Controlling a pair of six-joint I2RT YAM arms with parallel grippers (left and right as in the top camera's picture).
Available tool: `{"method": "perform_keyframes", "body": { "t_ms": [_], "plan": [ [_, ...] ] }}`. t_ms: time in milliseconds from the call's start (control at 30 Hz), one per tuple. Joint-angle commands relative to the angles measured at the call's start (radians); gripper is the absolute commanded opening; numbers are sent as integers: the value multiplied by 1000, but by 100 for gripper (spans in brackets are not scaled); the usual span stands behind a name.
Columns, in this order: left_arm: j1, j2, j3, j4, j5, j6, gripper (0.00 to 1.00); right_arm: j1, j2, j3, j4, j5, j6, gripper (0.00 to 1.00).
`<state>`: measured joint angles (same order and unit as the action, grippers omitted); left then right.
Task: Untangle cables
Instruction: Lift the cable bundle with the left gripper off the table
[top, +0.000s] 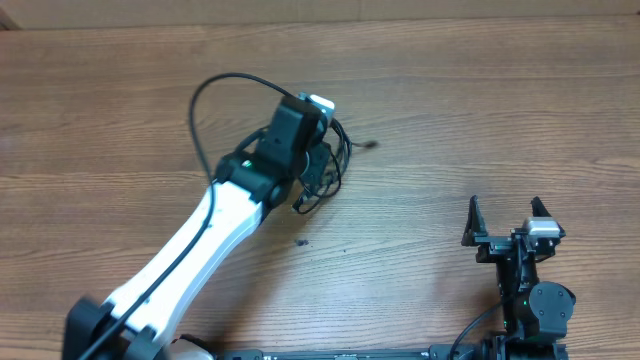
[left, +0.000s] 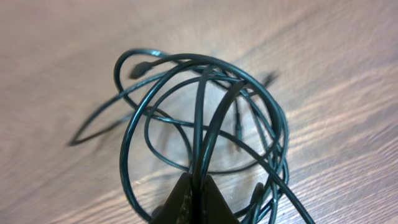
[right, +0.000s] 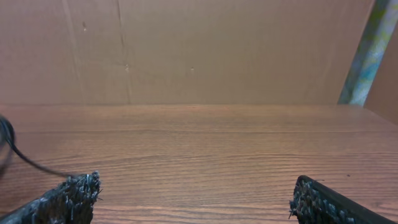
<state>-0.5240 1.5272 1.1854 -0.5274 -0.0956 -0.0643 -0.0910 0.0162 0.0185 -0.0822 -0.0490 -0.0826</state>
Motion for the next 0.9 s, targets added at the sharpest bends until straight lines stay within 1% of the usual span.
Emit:
{"method": "perform_keyframes", "body": {
  "t_ms": [0, 200, 367, 633, 800, 867],
  "plan": [
    [-7, -124, 30, 0, -62, -1, 4, -2, 1, -10, 4, -8, -5, 100],
    [-7, -222, 30, -10, -47, 2, 4, -2, 1, -10, 4, -8, -4, 100],
    [-7, -256, 30, -32, 83, 70, 4, -2, 1, -10, 4, -8, -4, 100],
    [-7, -262, 30, -110, 231, 95, 4, -2, 1, -10, 4, -8, -4, 100],
    [-7, -262, 30, -153, 259, 103, 4, -2, 1, -10, 4, -8, -5, 100],
    [-7, -262, 30, -170, 295, 146, 4, -2, 1, -10, 4, -8, -4, 100]
  ]
}}
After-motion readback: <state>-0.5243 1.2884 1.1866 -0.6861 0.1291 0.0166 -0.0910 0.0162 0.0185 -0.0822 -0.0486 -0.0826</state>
